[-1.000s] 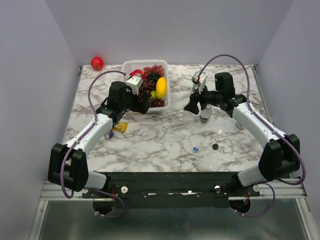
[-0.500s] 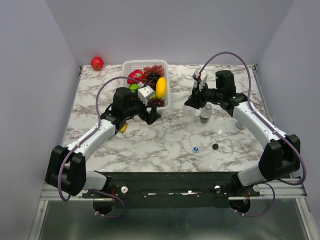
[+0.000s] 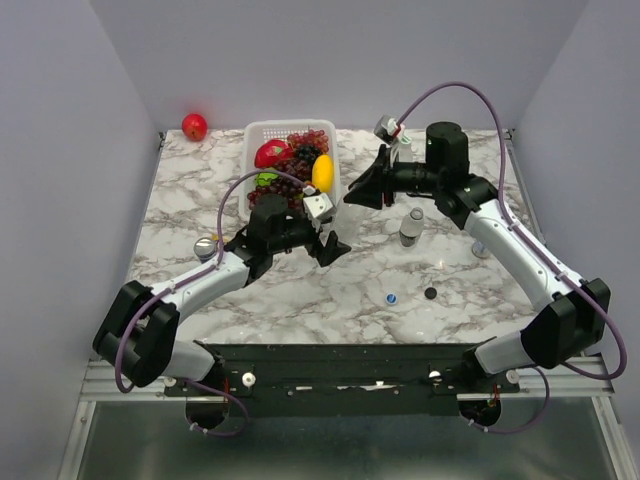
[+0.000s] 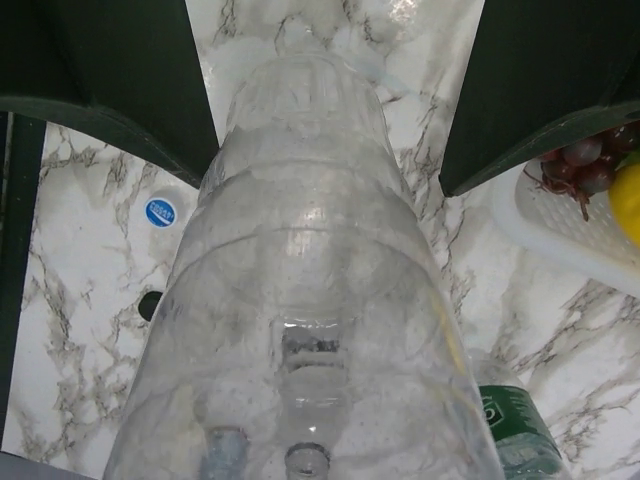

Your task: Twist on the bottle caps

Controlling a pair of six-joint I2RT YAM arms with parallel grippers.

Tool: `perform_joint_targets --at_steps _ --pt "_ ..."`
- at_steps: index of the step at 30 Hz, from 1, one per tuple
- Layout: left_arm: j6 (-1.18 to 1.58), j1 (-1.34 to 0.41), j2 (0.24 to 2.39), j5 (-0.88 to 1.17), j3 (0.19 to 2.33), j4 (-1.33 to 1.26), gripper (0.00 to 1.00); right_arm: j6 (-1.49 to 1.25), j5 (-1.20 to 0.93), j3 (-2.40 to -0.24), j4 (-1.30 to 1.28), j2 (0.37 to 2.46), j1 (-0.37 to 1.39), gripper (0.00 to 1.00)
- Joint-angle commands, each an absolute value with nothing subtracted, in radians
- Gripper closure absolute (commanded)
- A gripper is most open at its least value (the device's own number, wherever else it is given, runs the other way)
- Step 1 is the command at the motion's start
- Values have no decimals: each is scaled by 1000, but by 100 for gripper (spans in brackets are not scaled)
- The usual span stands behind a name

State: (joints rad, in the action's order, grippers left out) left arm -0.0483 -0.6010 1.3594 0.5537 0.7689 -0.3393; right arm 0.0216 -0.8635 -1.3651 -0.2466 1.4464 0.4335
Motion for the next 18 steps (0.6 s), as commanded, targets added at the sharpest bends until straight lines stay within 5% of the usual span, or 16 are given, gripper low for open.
perform_joint_targets --at_steps 1,8,14,18 --pt "-15 -626 1377 567 767 -442 1 -103 -908 -1316 -161 1402 448 94" --pt "-48 -627 1382 647 773 -400 12 -97 -911 -1312 -160 1382 454 94" --pt "-80 -629 1394 678 785 -348 6 -97 -939 -1316 -150 1382 456 94" --pt "-101 -629 1393 696 787 -336 17 -84 -954 -1328 -172 1393 457 93"
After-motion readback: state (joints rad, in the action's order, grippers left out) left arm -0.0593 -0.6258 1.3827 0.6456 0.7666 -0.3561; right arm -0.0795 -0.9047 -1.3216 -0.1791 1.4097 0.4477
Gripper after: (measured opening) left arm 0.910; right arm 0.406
